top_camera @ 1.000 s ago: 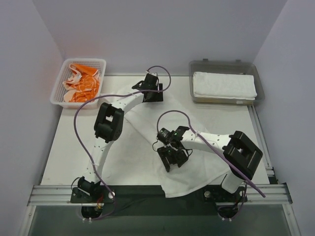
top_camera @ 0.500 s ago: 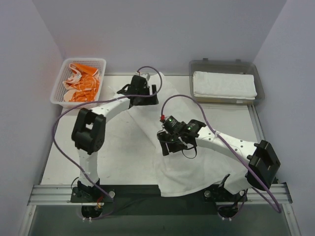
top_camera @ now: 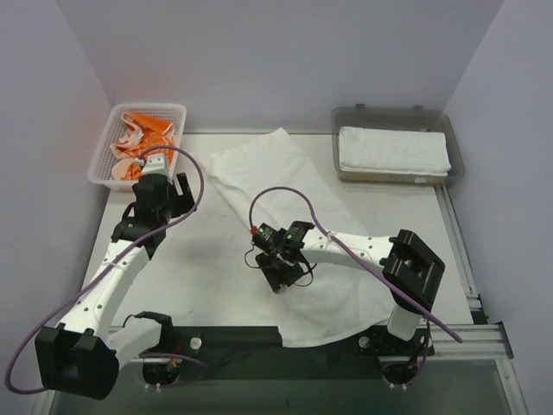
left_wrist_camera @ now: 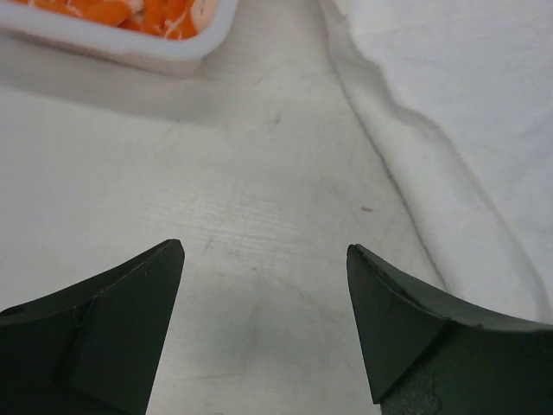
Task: Fold and stack the towels
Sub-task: Flatten out the crumpled towel
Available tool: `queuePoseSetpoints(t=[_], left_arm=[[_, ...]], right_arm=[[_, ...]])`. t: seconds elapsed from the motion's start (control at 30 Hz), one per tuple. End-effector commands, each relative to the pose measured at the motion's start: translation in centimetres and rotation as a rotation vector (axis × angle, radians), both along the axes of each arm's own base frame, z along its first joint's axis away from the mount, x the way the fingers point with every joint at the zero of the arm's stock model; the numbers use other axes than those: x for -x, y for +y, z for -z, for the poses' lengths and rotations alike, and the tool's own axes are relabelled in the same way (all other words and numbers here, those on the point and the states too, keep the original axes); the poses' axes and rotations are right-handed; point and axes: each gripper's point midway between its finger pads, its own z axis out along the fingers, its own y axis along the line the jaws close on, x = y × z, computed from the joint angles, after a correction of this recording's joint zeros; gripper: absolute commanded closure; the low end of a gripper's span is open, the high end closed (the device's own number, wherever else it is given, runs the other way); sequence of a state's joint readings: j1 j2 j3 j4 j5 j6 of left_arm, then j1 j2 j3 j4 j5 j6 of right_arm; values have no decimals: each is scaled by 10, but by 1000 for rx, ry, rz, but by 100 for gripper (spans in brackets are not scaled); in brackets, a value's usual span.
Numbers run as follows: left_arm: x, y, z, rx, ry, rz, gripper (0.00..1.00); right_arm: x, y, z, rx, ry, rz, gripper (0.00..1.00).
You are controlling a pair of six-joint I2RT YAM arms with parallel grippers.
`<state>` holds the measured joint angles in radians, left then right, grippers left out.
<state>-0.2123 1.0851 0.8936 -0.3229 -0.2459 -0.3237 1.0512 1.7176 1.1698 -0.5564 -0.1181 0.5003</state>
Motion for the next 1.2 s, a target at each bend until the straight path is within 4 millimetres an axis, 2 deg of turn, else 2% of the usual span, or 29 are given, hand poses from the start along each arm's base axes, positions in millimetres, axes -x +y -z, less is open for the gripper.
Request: queuePoseSetpoints(t=[0.0,0.03,0.17,0.27,0.3,0.33,0.37,0.4,0.47,0.53,0.6,0.63,0.7,0.73,0.8,0.83,0.87,0.9,0.93,0.97,1.0,1.1,1.13,1.17], left_arm=[[25,28,9,-79,-31,-74,13],[27,31,10,-73,-45,-84,14],[30,40,14,-82,-39,-114,14],[30,44,9,-90,-43,-133,14],[31,47,9,-90,-45,-145,14],[31,48,6,-92,-52,-154,14],[33,51,3,-93,-61,-166,14],[34,55,2,-105,-61,-186,14],[36,59,-1,-111,-67,-203,14],[37,60,-3,-112,-76,-212,14],[37,61,-6,-108,-85,-220,14],[37,61,-9,-105,-88,-218,13],[39,58,-21,-80,-100,-213,13],[39,56,-25,-72,-103,-204,13],[41,47,-33,-33,-103,-166,13],[41,41,-35,-12,-100,-142,13],[43,35,-33,19,-85,-121,13],[43,21,-33,63,-77,-62,13],[43,14,-31,92,-68,-38,13],[44,4,-29,135,-57,-16,13],[45,-10,-27,175,-42,40,13],[46,-49,-17,217,4,140,14],[46,-62,-14,216,16,171,14],[48,-85,-5,217,56,225,14]], right_arm=[[14,4,7,36,70,-27,59],[17,3,15,64,90,-32,59],[27,18,29,73,174,-67,60],[43,36,37,58,245,-139,74],[41,53,30,15,246,-162,77],[54,66,32,-10,298,-210,78],[57,77,29,-34,309,-226,78],[53,98,17,-89,297,-245,78],[58,120,12,-133,317,-272,78],[46,151,-5,-204,279,-275,77],[28,163,-14,-220,199,-257,63],[19,168,-25,-242,160,-247,60],[0,161,-36,-242,99,-207,48],[-4,149,-50,-247,63,-198,45],[-23,125,-58,-218,-17,-173,43],[-28,112,-78,-243,-56,-158,43],[-27,88,-64,-192,-45,-131,43],[-45,65,-64,-171,-67,-68,43],[-50,49,-78,-187,-99,-38,43],[-50,20,-59,-123,-85,-3,43],[-70,-6,-65,-102,-141,56,43],[-81,-54,-43,-33,-118,133,43],[-96,-71,-39,-23,-123,184,44],[-101,-79,-35,-15,-114,207,44]])
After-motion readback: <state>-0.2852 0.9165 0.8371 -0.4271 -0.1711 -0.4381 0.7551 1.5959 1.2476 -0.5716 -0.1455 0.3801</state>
